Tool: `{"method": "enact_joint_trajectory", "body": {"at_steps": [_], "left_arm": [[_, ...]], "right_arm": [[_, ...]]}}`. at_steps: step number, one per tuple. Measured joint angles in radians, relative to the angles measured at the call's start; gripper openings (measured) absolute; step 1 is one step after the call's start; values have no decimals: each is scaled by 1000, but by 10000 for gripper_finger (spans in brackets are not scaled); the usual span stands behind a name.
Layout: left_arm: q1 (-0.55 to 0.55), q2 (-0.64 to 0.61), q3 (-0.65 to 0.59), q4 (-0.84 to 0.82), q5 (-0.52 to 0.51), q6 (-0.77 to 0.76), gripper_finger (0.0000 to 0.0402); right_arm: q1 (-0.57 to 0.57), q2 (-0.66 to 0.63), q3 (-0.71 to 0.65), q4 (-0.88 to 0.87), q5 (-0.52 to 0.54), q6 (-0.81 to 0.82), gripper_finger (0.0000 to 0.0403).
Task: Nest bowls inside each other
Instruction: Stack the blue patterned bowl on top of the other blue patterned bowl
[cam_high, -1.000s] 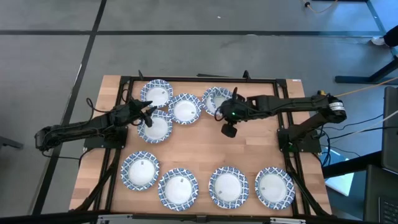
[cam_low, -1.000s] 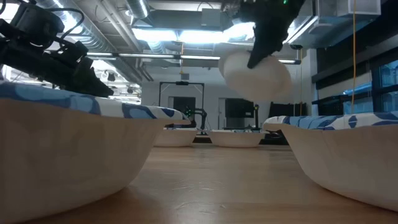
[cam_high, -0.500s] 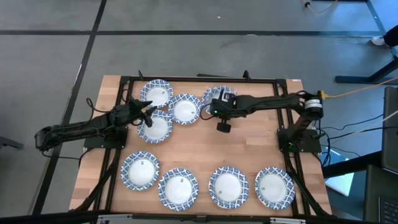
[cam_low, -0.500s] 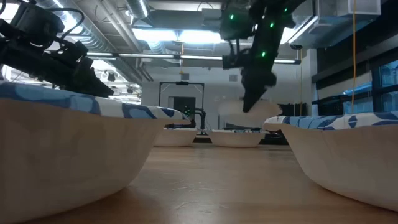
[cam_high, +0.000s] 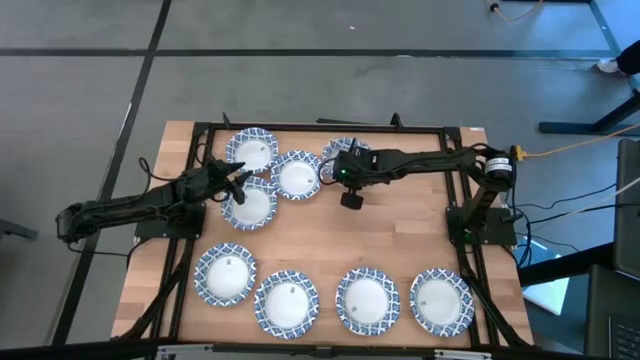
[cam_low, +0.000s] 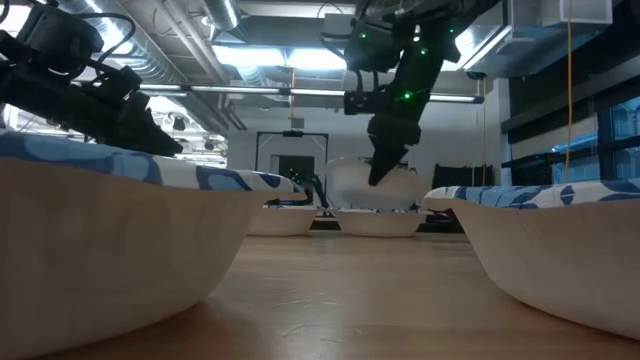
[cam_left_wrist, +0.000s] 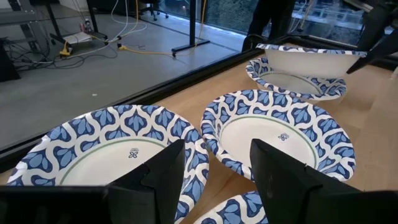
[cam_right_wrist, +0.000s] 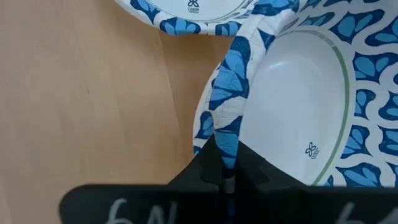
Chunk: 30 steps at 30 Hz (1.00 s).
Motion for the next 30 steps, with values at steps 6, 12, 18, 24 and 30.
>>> {"method": "enact_joint_trajectory", "body": {"at_steps": [6,12,18,24,30], "left_arm": [[0,0,0,0,0,-1,176],[0,0,0,0,0,-2,176],[0,1,0,0,0,-2,176],[0,1,0,0,0,-2,176],[0,1,0,-4,0,-2,176]], "right_arm": [[-7,3,0,5,-21,-3,13],[-21,3,0,1,-22,25,22],[-42,7,0,-6,-22,49,81],[-52,18,0,-18,-22,48,134],[-48,-8,0,-19,-32,47,149]]}}
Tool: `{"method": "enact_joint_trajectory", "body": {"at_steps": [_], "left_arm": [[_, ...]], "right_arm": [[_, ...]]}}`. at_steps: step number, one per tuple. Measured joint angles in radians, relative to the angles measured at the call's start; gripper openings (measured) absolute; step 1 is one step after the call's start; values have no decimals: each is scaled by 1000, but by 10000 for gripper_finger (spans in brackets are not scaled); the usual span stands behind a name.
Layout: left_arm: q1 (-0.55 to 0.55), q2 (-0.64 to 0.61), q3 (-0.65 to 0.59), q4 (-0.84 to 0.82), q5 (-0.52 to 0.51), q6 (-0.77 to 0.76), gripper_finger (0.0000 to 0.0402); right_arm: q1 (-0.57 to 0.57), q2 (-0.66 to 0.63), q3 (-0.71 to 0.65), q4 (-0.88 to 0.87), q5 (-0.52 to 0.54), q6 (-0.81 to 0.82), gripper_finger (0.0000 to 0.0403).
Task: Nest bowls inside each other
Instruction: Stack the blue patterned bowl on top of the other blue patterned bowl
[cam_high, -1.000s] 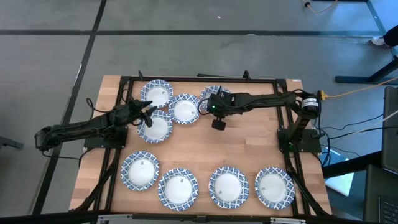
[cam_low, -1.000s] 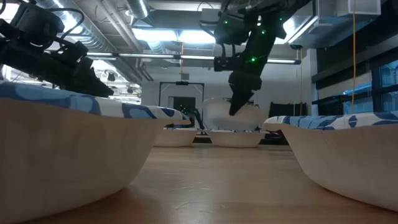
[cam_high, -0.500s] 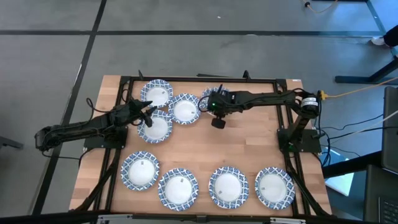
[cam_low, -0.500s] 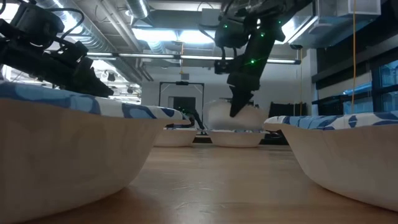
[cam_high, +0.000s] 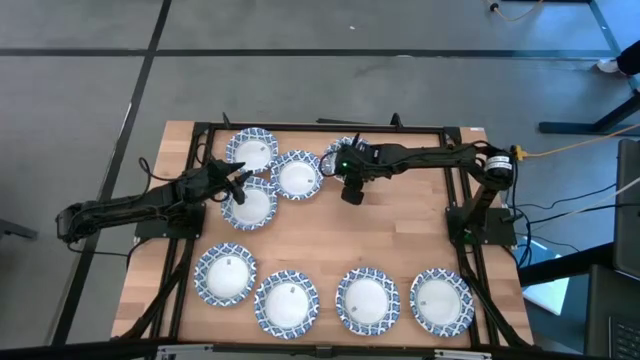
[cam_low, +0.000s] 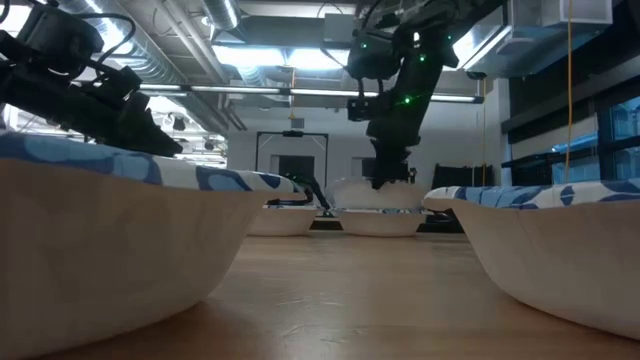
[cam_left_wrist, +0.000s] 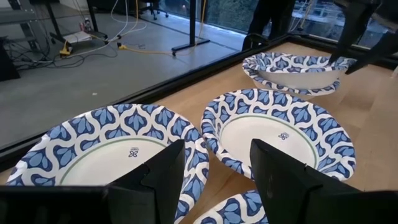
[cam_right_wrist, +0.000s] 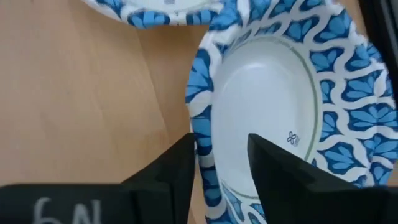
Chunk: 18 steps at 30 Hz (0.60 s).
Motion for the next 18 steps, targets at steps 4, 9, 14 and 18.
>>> {"method": "enact_joint_trajectory", "body": {"at_steps": [4,9,14,18], "left_arm": [[0,0,0,-10,1,0,176],[0,0,0,-10,0,1,176],[0,0,0,-10,0,1,176],[0,0,0,-10,0,2,176]], "right_arm": [[14,-17,0,-3,-52,30,149],[64,-42,0,-57,-226,56,149],[139,-65,0,-122,-302,57,149],[184,-96,0,-120,-167,69,149]]}}
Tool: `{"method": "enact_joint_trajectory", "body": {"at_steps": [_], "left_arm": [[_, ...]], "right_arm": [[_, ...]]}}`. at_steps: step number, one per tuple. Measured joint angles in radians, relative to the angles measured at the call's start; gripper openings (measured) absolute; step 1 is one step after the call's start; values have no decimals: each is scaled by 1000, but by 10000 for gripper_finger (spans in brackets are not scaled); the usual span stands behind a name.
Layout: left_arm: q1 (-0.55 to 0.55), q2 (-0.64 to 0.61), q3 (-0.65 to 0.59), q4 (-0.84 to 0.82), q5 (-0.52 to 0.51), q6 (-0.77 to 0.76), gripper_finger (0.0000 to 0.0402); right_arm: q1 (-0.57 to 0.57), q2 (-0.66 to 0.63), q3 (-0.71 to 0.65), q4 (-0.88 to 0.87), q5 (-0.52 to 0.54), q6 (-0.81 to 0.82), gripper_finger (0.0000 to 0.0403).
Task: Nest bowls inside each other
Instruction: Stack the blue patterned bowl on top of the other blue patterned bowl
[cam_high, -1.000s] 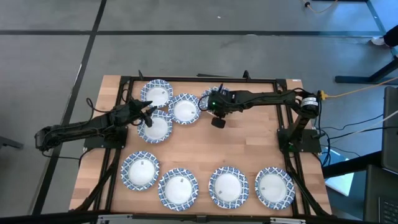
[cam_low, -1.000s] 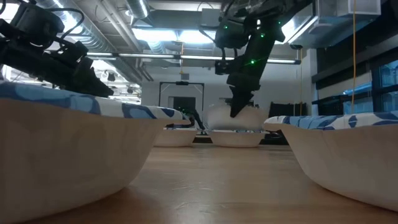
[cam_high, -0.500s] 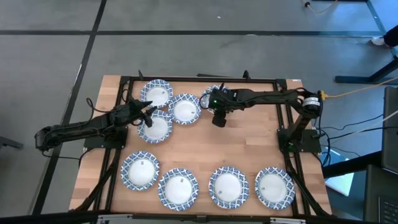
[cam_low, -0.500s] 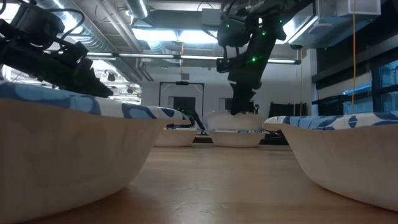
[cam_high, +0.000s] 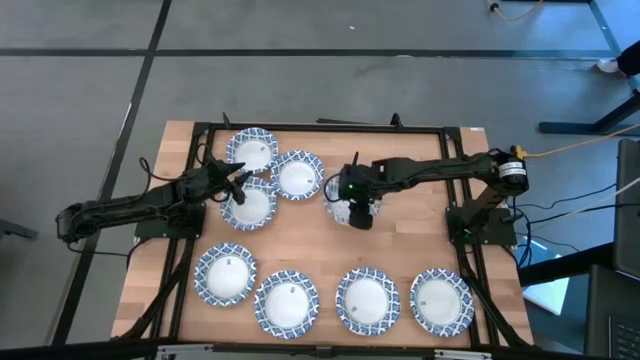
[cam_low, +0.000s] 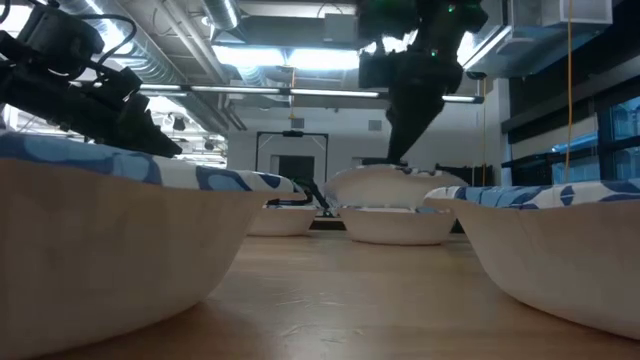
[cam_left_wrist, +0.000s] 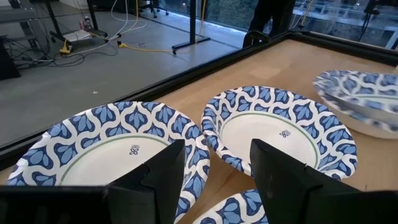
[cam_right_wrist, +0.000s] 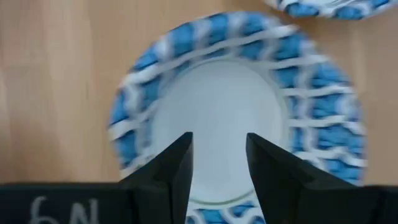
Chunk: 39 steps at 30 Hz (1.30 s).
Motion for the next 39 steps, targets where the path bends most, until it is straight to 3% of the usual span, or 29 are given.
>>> {"method": "enact_joint_trajectory", "body": {"at_steps": [8,13,16,21,26,31,39], "left_arm": [[0,0,0,0,0,0,176],[0,0,0,0,0,-1,176],[0,0,0,0,0,-1,176],[0,0,0,0,0,-26,176],[0,0,0,0,0,-48,176],[0,0,0,0,4,-53,176],[0,0,0,-2,34,-55,176]], "right_arm": [[83,-45,4,-51,1,16,149],[153,-89,59,-263,-7,78,149],[202,-123,65,-294,-54,139,149],[282,-137,57,-259,-182,284,149],[340,-137,-17,-133,-188,371,149],[358,-137,-120,2,-266,467,149],[388,-136,-246,108,-276,561,149]]}}
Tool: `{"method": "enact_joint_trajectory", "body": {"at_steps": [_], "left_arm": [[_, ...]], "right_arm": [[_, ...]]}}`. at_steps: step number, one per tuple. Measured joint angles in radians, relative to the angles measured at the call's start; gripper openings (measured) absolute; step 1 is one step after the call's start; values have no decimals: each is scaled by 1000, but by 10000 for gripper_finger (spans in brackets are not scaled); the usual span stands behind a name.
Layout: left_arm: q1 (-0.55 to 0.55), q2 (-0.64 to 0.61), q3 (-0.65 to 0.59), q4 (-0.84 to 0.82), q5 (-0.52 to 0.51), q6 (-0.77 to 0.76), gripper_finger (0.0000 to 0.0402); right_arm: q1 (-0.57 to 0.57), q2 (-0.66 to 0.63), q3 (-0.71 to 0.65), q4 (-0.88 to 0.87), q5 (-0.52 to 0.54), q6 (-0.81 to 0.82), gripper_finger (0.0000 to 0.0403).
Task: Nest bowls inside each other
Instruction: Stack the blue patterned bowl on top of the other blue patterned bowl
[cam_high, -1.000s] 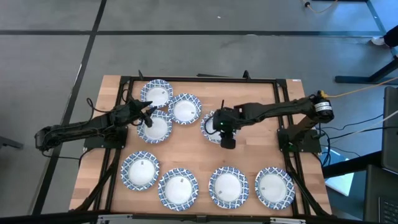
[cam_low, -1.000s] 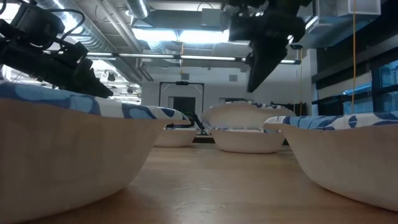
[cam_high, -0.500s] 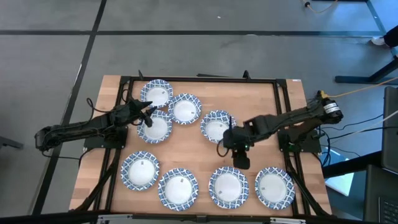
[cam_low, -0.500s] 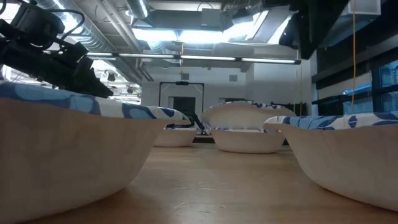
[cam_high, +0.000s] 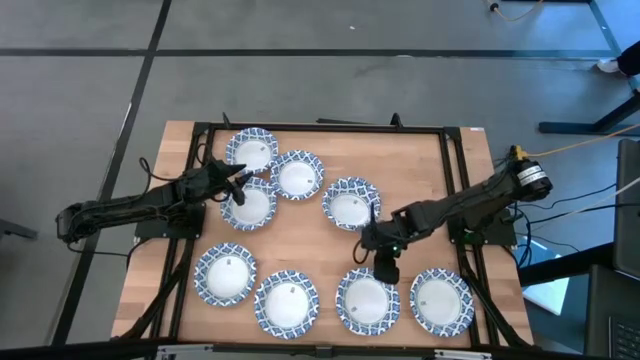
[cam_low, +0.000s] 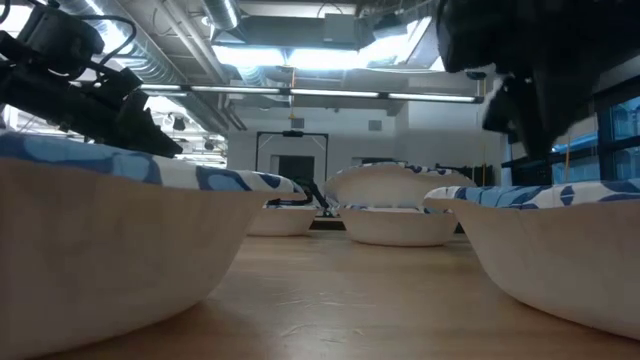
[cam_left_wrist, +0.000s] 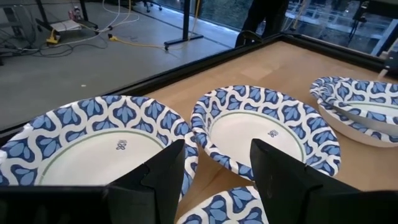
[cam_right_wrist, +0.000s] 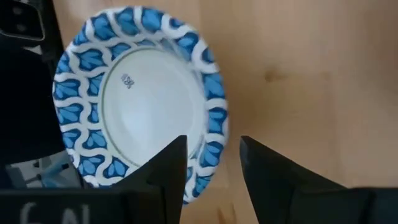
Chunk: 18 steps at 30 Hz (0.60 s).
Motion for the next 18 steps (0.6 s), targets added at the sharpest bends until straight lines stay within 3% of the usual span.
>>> {"method": "enact_joint_trajectory", "body": {"at_steps": [8,18], "left_arm": [[0,0,0,0,1,-1,176],[0,0,0,0,0,-1,176]], "right_arm": [[43,26,-89,98,-13,75,149],[61,120,-89,167,-16,74,149]]}}
